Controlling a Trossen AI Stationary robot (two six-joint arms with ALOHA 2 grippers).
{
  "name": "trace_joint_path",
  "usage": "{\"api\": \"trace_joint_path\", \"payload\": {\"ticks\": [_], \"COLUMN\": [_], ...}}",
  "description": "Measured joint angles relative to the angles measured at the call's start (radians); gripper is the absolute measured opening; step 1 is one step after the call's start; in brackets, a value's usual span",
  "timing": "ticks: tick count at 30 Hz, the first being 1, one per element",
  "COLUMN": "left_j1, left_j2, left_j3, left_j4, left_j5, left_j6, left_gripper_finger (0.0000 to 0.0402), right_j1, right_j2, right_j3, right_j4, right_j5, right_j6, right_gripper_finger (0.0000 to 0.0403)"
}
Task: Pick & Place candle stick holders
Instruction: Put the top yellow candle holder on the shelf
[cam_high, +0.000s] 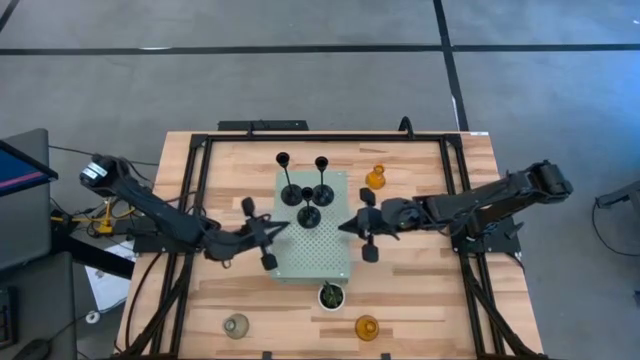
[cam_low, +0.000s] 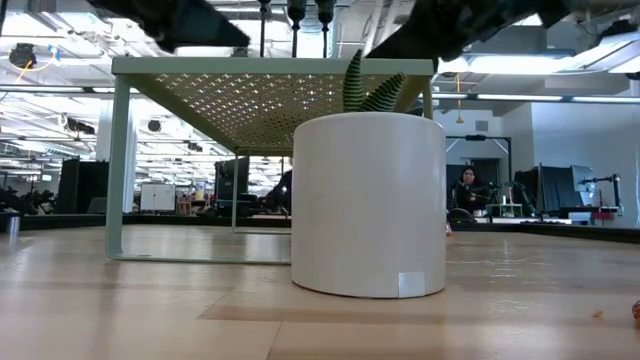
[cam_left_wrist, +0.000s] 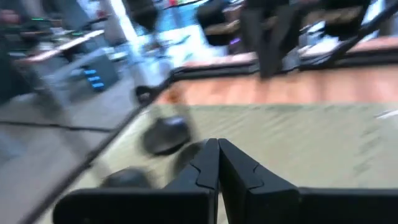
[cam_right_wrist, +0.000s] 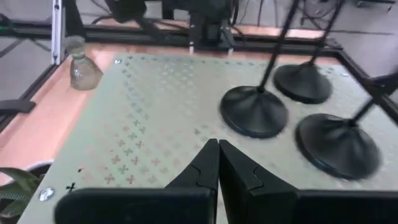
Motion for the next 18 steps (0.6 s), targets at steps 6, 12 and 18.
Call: {"api": "trace_joint_path", "payload": {"ticks": [6, 12, 18], "left_j1": [-0.034, -0.033, -0.033], "left_j2": [-0.104, -0.193, -0.34], "left_j3": [0.0, -0.03, -0.16], "left_j4": [-0.097, -0.197, -0.2], "left_j5": [-0.037, -0.077, -0.096], "left_j6": [-0.005, 0.002, -0.013], "left_gripper_finger": [0.0005, 0.0005, 0.0005], "right_j1": [-0.01, -0.065, -0.13], "right_j2": [-0.106, -0.196, -0.226], "right_j3": [-0.115, -0.217, -0.309], "right_j4": [0.037, 0.041, 0.097], "right_j5": [0.093, 0.109, 0.109], "right_j6": [0.044, 0.115, 0.174], "right_gripper_finger": [0.0, 0.0, 0.0]}}
